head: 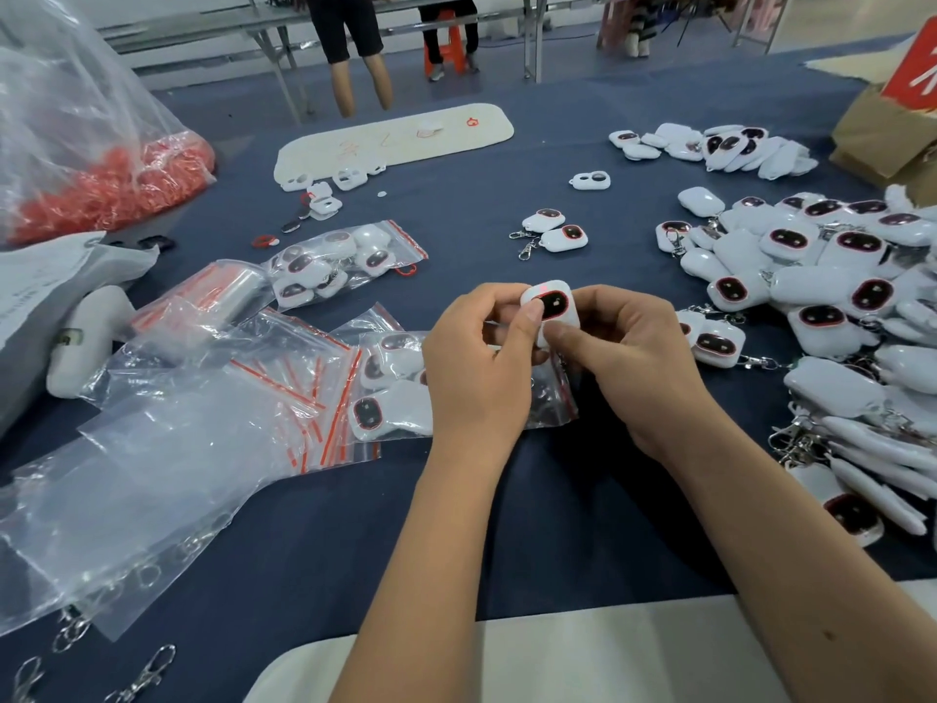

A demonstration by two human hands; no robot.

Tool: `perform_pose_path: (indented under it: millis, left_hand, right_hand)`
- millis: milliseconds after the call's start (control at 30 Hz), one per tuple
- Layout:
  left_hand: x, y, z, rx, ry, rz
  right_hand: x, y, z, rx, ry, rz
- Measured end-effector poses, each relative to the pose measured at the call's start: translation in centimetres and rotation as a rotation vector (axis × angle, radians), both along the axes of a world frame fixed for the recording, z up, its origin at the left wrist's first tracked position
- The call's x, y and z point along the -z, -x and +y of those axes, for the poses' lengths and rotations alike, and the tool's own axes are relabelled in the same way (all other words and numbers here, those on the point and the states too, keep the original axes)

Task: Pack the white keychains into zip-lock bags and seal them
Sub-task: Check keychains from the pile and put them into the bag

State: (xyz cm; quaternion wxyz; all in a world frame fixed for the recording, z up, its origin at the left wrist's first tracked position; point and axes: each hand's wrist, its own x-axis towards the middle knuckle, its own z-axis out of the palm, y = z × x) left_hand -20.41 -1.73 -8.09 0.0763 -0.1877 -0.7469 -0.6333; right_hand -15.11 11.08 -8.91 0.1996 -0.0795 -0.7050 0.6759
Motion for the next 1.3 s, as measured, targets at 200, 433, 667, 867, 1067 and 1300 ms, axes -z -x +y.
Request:
perform_pose_path:
  millis: [200, 433, 667, 867, 1067, 1300]
  left_hand:
    - [0.4, -0.2, 0.0, -0.073, 0.186, 0.057]
    - [0.2, -1.1, 0.3, -0.127, 0.391, 0.147]
    - [0.0, -0.8, 0.0, -0.172, 0.223, 0.035]
    - [-0.6, -0.7, 0.0, -0.26, 0.007, 0.027]
    - [-1.0, -1.1, -0.2, -0.307, 0.002, 0.256]
    - [-0.8, -1.4, -0.1, -0.314, 0.022, 0.445]
  right_hand:
    - [0.2, 0.4, 0.4, 0.193, 0.085, 0.03]
    - [-0.2, 0.3, 1.1, 0.245, 0.273, 0.093]
    - [-0.4, 0.2, 0.4, 0.086, 0.452, 0.171]
    - [-0.2, 0.3, -0.8, -0.023, 0.217, 0.054]
    - [0.0, 0.1, -1.2, -0.031, -0.267, -0.029]
    - [-0.2, -0.2, -1.2, -0.078, -0.333, 0.052]
